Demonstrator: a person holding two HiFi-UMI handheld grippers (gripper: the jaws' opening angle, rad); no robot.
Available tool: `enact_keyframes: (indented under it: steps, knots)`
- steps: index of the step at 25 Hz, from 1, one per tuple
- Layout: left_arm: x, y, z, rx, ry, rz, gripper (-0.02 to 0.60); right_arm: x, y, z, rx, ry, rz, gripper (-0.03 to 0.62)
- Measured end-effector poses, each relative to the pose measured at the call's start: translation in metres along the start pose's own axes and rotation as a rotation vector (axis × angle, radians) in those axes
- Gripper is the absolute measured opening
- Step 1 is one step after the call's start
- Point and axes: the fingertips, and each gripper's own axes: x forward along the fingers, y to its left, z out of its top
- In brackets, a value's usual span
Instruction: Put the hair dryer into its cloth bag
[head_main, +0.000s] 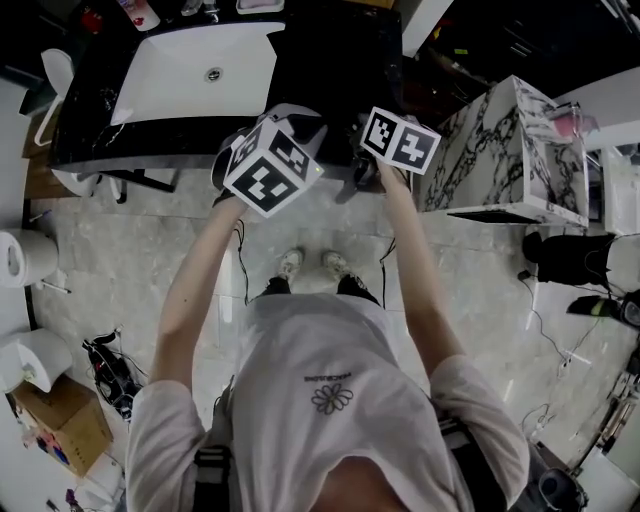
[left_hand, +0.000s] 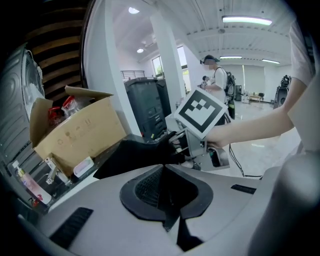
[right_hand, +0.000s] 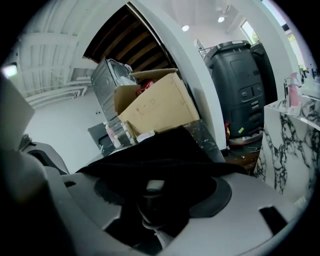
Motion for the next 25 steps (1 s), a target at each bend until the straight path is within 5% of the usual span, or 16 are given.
enact_keyframes:
  steps: [10, 25]
  knots:
    - [0.011, -0.013, -0.013, 0.02, 0.029, -0.008, 0.021, -0.047, -0.012, 0.011, -0.042, -0.095, -0.01, 0.264]
    - [0.03, -0.031, -0.037, -0.009, 0.017, -0.006, 0.023, -0.111, -0.006, -0.034, -0.162, -0.047, -0.031, 0.264]
